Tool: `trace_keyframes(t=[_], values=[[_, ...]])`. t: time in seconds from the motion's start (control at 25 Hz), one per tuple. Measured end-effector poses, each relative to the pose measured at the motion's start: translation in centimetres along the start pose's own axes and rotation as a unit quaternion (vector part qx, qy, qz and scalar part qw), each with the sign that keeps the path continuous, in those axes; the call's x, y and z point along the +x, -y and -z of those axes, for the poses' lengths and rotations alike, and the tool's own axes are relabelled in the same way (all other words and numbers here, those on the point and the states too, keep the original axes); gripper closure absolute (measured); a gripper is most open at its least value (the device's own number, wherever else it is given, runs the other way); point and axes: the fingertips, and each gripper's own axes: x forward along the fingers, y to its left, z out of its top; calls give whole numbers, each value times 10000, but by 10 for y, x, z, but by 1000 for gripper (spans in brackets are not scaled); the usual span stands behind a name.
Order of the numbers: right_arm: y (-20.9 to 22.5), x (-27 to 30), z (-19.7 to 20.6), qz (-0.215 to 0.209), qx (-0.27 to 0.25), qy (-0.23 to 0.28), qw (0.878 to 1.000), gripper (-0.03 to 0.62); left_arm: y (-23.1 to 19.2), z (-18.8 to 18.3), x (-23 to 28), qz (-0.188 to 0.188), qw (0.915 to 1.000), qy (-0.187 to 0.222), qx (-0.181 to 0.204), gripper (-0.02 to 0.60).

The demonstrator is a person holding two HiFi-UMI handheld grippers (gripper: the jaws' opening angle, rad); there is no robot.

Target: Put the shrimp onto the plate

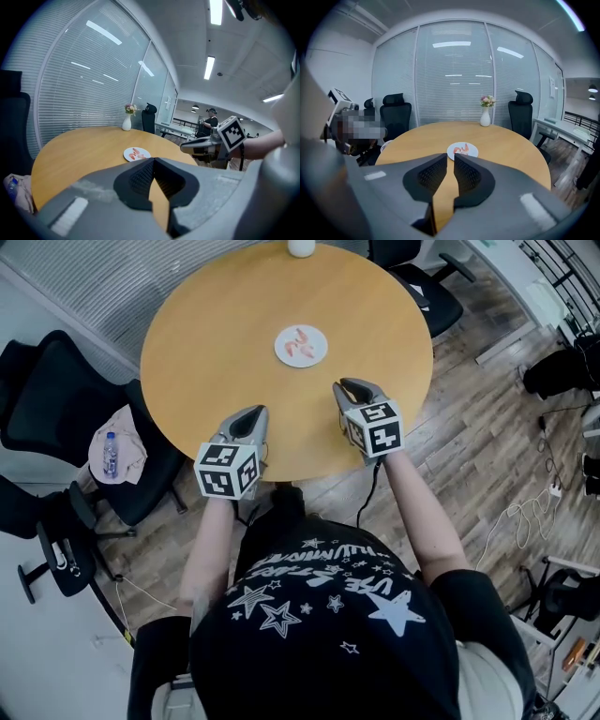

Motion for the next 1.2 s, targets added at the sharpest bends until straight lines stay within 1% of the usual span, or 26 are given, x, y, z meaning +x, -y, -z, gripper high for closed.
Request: trace_keyframes(t=[0.2, 0.44, 0.6, 0.72, 0.88, 1.2], values=[[-12, -33, 10, -106, 82, 135, 9998, 557, 26, 10, -22, -83, 9999, 45, 61, 580], [-28, -63, 6, -191, 266, 479, 9983, 591, 46, 20, -48, -173, 9998, 66, 110, 580], [-45, -77, 11, -473, 277, 572, 9969, 591, 56, 24, -61, -240, 9996, 103, 86, 580], [-52, -86, 17, -569, 283, 567, 9964, 592, 63, 26, -69, -256, 9995, 147, 88, 580], [-53, -94, 22, -501, 409, 600, 9961, 592, 66, 30, -79, -239, 9995, 156, 117, 580], [-47, -103, 28, -155, 456, 561, 9973, 594, 64, 36, -82, -115, 9998, 129, 102, 580]])
